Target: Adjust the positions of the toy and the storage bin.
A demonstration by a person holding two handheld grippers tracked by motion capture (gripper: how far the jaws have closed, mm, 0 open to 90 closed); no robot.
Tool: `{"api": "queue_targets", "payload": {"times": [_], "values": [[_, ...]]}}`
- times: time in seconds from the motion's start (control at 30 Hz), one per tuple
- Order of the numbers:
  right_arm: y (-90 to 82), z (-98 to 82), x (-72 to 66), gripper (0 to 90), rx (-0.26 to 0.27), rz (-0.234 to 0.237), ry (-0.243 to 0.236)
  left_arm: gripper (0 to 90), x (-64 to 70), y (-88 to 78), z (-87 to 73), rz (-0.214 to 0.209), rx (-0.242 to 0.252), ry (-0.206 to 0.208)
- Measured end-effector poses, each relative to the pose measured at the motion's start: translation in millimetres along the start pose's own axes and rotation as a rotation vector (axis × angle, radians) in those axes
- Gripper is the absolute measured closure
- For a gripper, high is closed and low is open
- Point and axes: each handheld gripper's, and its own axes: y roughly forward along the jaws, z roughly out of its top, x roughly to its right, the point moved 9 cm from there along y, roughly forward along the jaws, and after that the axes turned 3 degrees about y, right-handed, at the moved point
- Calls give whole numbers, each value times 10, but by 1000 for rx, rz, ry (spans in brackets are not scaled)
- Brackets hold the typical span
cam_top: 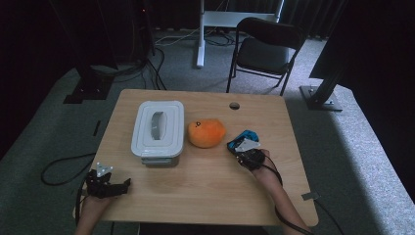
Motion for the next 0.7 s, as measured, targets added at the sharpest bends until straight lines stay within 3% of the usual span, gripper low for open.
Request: {"api": "queue_targets", "payload": {"times": [0.17, 0.2, 0.23, 0.27, 0.3, 0.33, 0.37, 0.4, 0.43, 0.53, 0.63, 0.7], "values": [[18, 64, -75, 816, -6, 43, 13, 3, 0, 0, 0, 0, 0, 0], [20, 88, -90, 900, 2, 54, 16, 3, 0, 0, 0, 0, 0, 0], [0, 135, -128, 900, 33, 107, 39, 3, 0, 0, 0, 0, 0, 0], [-13, 198, -146, 900, 48, 115, 60, 3, 0, 0, 0, 0, 0, 0], [-13, 198, -146, 900, 48, 115, 60, 3, 0, 0, 0, 0, 0, 0], [7, 250, -150, 900, 20, 86, 49, 3, 0, 0, 0, 0, 0, 0], [-5, 302, -151, 889, 48, 110, 72, 3, 0, 0, 0, 0, 0, 0], [-24, 340, -125, 811, 65, 122, 95, 3, 0, -1, -1, 0, 1, 0], [-46, 360, -64, 729, 69, 105, 109, 3, 0, -3, -3, 0, 0, 1], [-132, 346, 121, 654, 79, 93, 166, 3, 0, -6, -6, -1, 0, 2], [-148, 287, 188, 599, 68, 80, 176, 3, -1, -6, -6, 0, 0, 2], [-100, 210, 159, 569, 36, 69, 128, 3, 0, -6, -6, 0, 0, 1]]}}
